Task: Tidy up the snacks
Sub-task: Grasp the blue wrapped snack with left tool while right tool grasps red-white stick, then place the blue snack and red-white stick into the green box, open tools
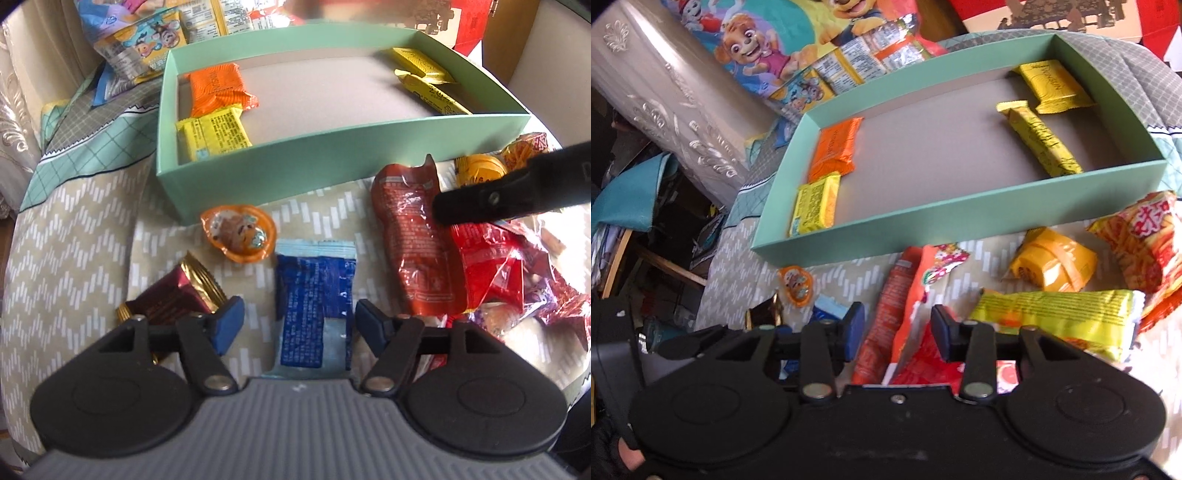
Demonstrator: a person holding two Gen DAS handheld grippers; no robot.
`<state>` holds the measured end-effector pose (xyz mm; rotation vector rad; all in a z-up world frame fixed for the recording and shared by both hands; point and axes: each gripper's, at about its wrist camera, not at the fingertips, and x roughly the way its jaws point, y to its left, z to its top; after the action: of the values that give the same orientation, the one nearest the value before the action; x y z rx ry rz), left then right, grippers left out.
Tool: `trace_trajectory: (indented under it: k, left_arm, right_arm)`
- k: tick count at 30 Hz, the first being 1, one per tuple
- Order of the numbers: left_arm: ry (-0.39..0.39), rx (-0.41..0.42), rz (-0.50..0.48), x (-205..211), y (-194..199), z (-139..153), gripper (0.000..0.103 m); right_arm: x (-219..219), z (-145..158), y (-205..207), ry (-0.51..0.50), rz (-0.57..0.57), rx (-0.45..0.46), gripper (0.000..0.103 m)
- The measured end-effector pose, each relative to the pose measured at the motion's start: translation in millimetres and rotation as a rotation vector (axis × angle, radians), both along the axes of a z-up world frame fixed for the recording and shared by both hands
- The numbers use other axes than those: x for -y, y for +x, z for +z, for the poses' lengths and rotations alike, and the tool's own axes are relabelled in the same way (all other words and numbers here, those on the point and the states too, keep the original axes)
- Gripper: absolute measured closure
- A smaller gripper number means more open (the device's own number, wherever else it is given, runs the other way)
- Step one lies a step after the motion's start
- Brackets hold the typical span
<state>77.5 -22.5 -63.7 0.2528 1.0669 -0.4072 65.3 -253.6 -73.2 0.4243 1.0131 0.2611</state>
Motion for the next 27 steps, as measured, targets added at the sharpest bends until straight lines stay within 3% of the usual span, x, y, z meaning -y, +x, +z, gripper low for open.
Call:
trace_trajectory:
  k: [2, 3, 9, 13, 15, 21, 27]
  left_arm:
    - [-0.010, 0.013, 0.001, -3, -2, 3, 0.061]
    - [-0.024, 0.007, 0.003, -6, -2, 4, 0.064]
    - [-0.081, -0.010, 0.003, -20, -8, 6, 0.062]
    - [-0.067, 0.011, 0.007, -15, -11, 6, 0.066]
    - [-0.103, -0.006, 0.019, -17, -11, 10, 0.067]
    - [-0.162, -0.006, 0.036, -21, -18, 31, 0.067]
    - [-0.205, 0.066, 0.052, -23, -14, 70, 0.067]
  right_arm:
    - [-10, -7, 4, -0.035, 0.000, -0.036, 0.063]
    - [-13, -11, 6, -0.036, -0.004, -0.045, 0.063]
    - [-31, -25, 12, -0.078, -0.002, -0.032, 0.062]
    - [-36, -23, 11, -0.092, 0.017, -0.019, 0.083]
    - [-37, -15, 6, -0.092, 0.043, -0.002, 0.090]
    - [-22, 5, -8, -0.029, 0.047, 0.028, 0.090]
    - [-7, 34, -11, 0.033, 0.030, 0.096, 0.090]
